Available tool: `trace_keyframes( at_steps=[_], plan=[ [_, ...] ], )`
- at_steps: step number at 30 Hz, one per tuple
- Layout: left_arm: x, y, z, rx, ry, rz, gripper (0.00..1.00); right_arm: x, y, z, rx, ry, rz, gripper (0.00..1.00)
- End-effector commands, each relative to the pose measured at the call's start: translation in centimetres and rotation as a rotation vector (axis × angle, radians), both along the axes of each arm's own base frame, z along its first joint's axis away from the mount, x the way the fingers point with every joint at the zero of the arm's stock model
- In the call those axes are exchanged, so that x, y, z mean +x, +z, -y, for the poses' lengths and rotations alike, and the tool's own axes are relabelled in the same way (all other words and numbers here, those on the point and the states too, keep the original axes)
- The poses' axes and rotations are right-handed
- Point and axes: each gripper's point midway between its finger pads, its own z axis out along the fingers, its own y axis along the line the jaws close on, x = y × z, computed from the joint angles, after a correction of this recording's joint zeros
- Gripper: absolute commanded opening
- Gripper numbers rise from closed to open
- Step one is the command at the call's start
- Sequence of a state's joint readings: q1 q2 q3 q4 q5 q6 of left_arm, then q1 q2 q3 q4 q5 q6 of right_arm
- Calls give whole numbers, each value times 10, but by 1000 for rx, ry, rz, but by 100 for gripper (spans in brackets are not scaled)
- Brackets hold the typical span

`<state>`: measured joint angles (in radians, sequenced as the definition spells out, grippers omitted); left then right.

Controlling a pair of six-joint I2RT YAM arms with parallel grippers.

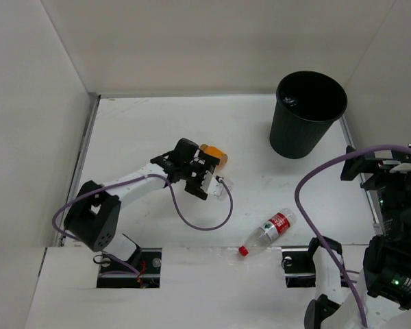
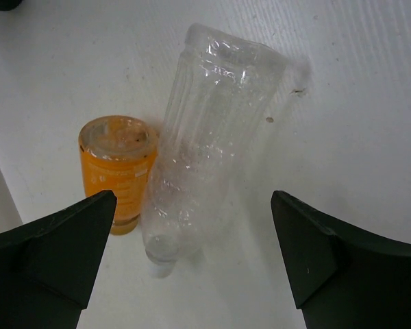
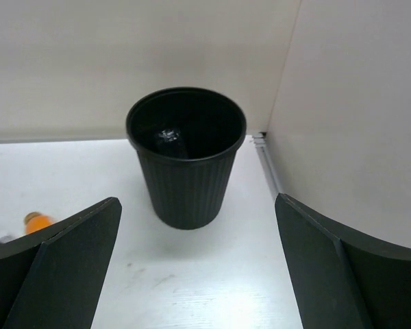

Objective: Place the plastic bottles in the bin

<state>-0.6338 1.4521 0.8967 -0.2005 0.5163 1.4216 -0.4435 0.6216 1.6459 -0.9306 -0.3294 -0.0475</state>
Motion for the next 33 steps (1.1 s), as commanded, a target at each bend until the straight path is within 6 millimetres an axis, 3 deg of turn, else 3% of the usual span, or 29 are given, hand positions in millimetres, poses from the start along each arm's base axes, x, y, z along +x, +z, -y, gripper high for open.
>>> trace_keyframes(
  at_steps=[1,7,14,18,21,24,27,30,33],
  plan=[
    [25,28,31,-81,-97,120,100,-7,-7,-14,73,49,-19,100],
    [37,0,38,-35,-128,89,99,-24,11,-18,140,48,47,100],
    [28,-34,35,65,-143,5,83,-20,23,-20,141,70,58,100],
    [14,-47,28,137,-151,-64,68,-15,37,-20,136,81,80,100],
    [8,-45,27,158,-139,-87,50,-9,37,-20,142,94,75,100],
    [6,-26,29,141,-83,-125,32,10,20,-22,180,139,27,100],
    [4,15,37,54,48,-211,19,42,-22,-32,233,258,-112,100],
    [-2,88,56,-145,210,-370,15,69,-63,-46,303,377,-258,100],
    [-11,168,75,-358,320,-555,14,85,-68,-65,328,501,-312,100]
  ],
)
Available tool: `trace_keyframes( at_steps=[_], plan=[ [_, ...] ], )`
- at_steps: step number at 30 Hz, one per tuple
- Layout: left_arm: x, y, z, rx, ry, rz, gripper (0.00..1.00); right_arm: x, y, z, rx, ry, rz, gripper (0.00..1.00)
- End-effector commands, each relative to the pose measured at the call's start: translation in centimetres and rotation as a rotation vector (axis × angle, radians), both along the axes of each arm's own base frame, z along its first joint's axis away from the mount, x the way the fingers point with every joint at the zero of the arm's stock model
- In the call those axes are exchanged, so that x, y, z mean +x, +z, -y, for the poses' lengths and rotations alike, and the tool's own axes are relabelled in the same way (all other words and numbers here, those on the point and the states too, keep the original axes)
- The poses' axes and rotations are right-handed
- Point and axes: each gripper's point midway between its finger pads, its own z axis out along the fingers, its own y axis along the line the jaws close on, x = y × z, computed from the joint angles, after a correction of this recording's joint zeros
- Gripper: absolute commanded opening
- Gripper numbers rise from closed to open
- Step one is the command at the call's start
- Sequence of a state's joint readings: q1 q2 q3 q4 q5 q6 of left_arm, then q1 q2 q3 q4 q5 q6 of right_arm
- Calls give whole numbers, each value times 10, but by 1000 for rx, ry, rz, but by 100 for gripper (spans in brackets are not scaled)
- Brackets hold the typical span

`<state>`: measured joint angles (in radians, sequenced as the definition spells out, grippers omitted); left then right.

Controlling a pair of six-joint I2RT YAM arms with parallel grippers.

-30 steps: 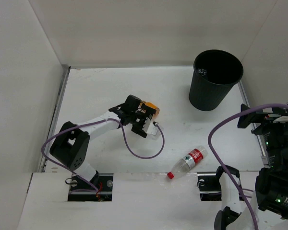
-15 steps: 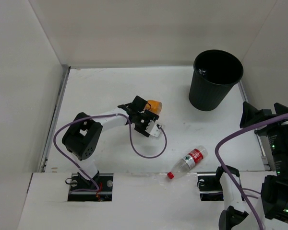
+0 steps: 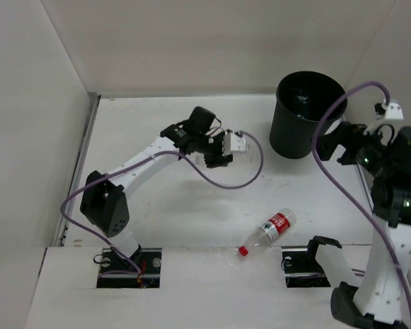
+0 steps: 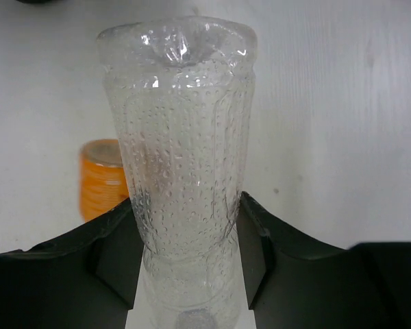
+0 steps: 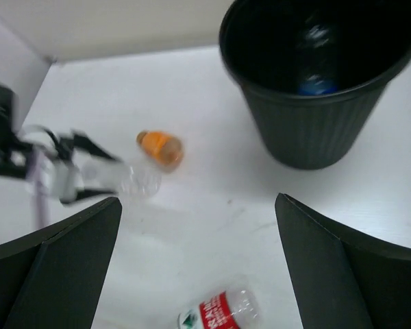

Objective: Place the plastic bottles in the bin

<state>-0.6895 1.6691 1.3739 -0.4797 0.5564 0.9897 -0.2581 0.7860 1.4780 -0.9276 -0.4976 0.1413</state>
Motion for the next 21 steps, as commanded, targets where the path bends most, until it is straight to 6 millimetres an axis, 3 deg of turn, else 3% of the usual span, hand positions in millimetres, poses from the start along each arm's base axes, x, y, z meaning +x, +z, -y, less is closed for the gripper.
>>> trace_keyframes(
  at_steps=[1,4,9,12,15,21],
  plan=[
    [-29,141,25,-355,176,-263,14,14,18,-35,46,214,34,100],
    [-49,213,44,-505,162,-529,15,3,53,-75,72,461,90,100],
    [-69,282,69,-623,86,-809,13,-17,89,-109,176,776,53,100],
    [-86,297,81,-677,33,-840,14,-16,102,-111,208,821,64,100],
    [-102,295,88,-673,12,-860,14,-14,114,-112,213,805,124,100],
    [-121,304,94,-674,-33,-853,14,-17,116,-110,254,803,149,100]
  ],
)
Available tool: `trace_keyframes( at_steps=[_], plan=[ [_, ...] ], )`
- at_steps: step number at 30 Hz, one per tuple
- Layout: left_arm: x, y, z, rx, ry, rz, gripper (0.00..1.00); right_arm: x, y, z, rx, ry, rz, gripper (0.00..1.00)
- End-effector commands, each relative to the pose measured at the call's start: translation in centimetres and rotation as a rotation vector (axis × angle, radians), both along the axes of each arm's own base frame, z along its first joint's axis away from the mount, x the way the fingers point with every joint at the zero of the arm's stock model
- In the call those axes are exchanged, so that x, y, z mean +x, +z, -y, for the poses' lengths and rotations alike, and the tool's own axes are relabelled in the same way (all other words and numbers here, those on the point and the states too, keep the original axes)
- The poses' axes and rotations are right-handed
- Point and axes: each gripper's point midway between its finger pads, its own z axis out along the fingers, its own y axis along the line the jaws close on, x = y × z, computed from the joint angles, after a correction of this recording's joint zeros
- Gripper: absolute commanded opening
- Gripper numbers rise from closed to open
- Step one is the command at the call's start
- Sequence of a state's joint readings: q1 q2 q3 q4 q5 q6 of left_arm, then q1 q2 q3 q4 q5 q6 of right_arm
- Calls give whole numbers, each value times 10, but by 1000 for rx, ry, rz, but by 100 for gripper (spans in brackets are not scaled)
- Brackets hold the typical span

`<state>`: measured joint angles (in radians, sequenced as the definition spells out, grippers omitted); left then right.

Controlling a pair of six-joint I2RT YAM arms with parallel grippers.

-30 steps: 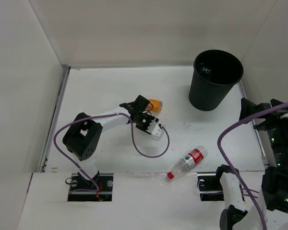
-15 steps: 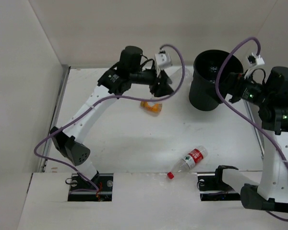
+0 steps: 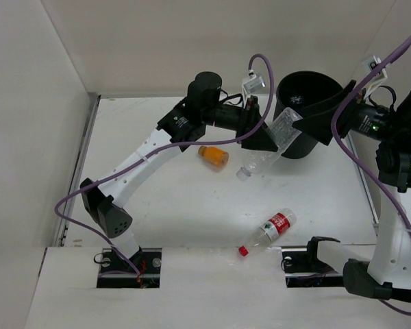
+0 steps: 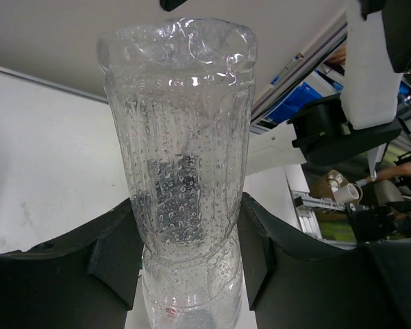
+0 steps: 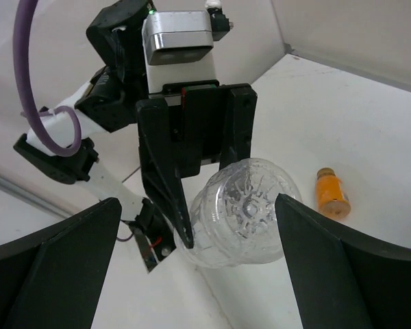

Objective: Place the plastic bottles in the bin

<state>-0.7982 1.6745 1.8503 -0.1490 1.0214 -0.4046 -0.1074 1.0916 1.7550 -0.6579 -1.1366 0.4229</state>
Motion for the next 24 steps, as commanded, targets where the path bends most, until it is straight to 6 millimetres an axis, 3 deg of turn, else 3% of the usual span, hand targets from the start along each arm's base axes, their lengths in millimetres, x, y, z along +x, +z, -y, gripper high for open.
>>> trace_keyframes(
  at_steps=[1,9,16,21,23,24],
  plan=[
    [-15,37,-5,-95,-38,49,14,-10,16,-1,22,34,75,100],
    [-14,49,-4,-119,-32,77,14,-5,3,8,15,-1,56,100],
    [-15,61,1,-146,-39,102,14,-5,-4,-1,22,34,29,100],
    [-21,58,8,-144,-57,98,14,-5,-2,-8,23,64,34,99],
    [-25,59,10,-148,-65,101,15,-3,-2,-9,23,68,31,84],
    [-27,59,12,-148,-71,100,16,-1,-2,-9,23,68,31,71]
  ],
)
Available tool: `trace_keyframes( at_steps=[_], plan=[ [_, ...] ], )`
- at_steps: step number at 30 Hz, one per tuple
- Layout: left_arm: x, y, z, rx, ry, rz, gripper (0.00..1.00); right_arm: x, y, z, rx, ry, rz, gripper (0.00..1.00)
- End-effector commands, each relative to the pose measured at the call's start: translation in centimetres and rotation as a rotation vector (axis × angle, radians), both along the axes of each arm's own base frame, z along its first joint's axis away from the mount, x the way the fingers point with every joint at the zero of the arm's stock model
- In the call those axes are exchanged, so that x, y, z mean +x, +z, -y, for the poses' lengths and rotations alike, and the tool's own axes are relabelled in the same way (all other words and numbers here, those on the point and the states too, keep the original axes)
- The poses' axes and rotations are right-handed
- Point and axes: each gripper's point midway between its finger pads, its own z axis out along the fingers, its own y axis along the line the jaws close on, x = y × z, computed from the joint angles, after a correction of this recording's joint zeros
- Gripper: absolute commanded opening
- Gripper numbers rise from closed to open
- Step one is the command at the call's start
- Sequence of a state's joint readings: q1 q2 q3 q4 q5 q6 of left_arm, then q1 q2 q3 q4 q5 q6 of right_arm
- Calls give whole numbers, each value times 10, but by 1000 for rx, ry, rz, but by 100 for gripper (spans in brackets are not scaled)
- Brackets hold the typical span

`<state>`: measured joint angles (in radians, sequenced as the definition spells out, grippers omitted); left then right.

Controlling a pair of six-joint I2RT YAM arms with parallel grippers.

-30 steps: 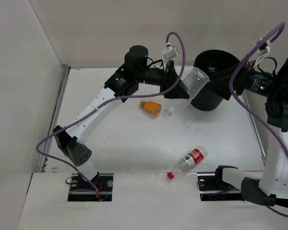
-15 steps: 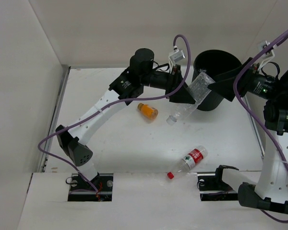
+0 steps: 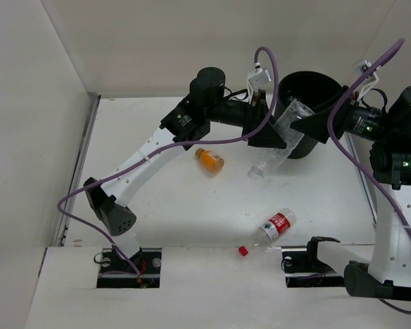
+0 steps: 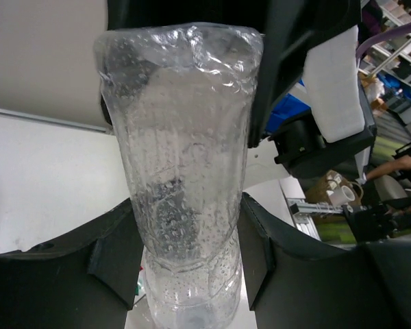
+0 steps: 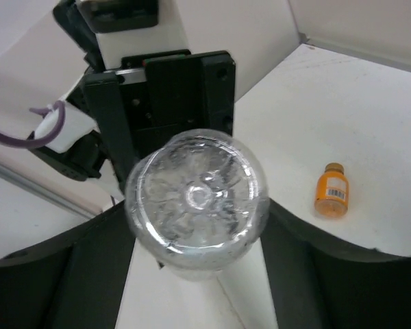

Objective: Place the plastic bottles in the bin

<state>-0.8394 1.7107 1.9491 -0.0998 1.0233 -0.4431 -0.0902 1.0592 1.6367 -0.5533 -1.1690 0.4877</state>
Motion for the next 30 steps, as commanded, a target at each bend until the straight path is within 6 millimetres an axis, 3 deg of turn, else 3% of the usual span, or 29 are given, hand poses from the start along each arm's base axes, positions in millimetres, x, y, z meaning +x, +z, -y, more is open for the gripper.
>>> trace_keyframes(
  at_steps=[1,2,3,4,5,6,7,10,13,17,20,24,28,30],
  plan=[
    [-14,27,0,-77,-31,62,17,0,12,-3,-5,19,71,59],
    [-14,28,1,-78,-33,63,20,1,13,-3,-5,16,76,41],
    [-14,27,2,-78,-31,63,29,3,14,-2,-3,4,78,21],
    [-12,27,2,-77,-24,62,46,5,15,-1,-3,-10,82,10],
    [-9,27,2,-78,-7,63,66,7,15,0,-4,-22,86,3],
    [-5,27,1,-77,10,61,80,7,16,0,-6,-27,93,0],
    [1,27,0,-78,29,64,100,9,18,3,-9,-43,103,0],
    [19,25,-9,-75,75,79,100,25,22,14,-19,-130,140,0],
    [56,9,-30,-43,166,89,100,62,36,42,-21,-338,188,0],
    [119,-53,-79,95,338,76,100,108,63,92,-16,-682,250,0],
    [147,-97,-120,221,450,136,100,138,73,149,-44,-1023,278,0],
    [160,-139,-161,395,543,276,100,162,69,183,-244,-1324,366,0],
    [153,-162,-179,511,575,419,100,178,72,188,-445,-1490,513,0],
    [149,-171,-183,552,586,472,100,187,67,183,-494,-1491,538,0]
  ],
)
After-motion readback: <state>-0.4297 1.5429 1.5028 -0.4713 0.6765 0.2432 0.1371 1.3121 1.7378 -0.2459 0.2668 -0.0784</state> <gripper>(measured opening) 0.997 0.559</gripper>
